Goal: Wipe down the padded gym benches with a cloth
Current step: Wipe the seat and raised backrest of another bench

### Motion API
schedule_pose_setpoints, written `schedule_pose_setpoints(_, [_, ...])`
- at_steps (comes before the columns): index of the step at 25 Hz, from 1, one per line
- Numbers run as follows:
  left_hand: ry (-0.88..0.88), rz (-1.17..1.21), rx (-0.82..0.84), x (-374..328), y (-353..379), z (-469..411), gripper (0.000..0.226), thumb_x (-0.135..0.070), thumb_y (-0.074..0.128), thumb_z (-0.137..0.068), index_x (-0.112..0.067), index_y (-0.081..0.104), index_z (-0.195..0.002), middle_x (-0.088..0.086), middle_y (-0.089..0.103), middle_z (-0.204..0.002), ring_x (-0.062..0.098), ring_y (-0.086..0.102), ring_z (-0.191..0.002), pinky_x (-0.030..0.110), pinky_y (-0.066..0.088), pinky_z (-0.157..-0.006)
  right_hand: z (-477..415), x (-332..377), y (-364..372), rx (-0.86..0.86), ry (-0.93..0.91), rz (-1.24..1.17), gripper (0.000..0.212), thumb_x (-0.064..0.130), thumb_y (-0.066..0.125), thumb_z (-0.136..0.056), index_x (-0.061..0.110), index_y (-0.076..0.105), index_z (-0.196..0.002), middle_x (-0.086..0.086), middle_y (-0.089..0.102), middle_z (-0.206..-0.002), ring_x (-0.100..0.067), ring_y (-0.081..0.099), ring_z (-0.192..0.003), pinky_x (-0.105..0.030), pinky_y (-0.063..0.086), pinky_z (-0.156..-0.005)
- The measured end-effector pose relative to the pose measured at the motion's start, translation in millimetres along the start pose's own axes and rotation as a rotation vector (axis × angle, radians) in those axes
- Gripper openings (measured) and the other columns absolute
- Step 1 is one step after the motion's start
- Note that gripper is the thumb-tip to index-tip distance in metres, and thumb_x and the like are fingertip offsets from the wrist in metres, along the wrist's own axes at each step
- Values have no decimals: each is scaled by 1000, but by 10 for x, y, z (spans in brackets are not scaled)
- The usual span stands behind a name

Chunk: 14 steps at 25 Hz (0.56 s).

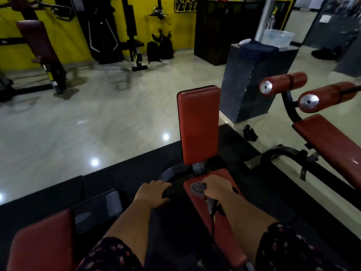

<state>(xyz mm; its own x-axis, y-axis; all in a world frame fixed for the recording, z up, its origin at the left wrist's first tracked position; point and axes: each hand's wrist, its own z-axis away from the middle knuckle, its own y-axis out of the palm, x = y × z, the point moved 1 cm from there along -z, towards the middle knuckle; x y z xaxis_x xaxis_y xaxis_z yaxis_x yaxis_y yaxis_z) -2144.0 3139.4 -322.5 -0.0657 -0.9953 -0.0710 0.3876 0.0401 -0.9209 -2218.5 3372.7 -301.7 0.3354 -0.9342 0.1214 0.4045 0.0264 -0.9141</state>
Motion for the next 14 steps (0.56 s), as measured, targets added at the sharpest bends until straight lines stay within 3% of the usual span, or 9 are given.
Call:
schedule_pose_setpoints(5, [56,-29,44,-96,-544,-888,67,-54,50,-95,-36,22,-153,-3,33,-154,23,38,-136,42,33,-108,-711,-476,-445,-16,77,-75,26,26,54,-94,20,64,-117,-1,65,-105,-22,65,-89,-35,56,-72])
schedule_pose_setpoints(10, [154,-50,77,-333,-778,-1618,66,-54,47,-94,-37,22,-153,-2,35,-152,24,39,-134,42,34,-105,-1069,-944,-664,-80,134,-41,31,30,52,-97,20,59,-125,-3,62,-114,-26,63,-97,-37,53,-76])
schedule_pose_setpoints(14, [289,-72,117,-483,-1007,-2117,67,-51,50,-95,-34,22,-154,-3,32,-154,23,36,-137,41,33,-107,-1229,-1286,-643,-52,245,-54,25,25,50,-97,21,62,-118,-3,62,-107,-25,63,-92,-36,51,-71])
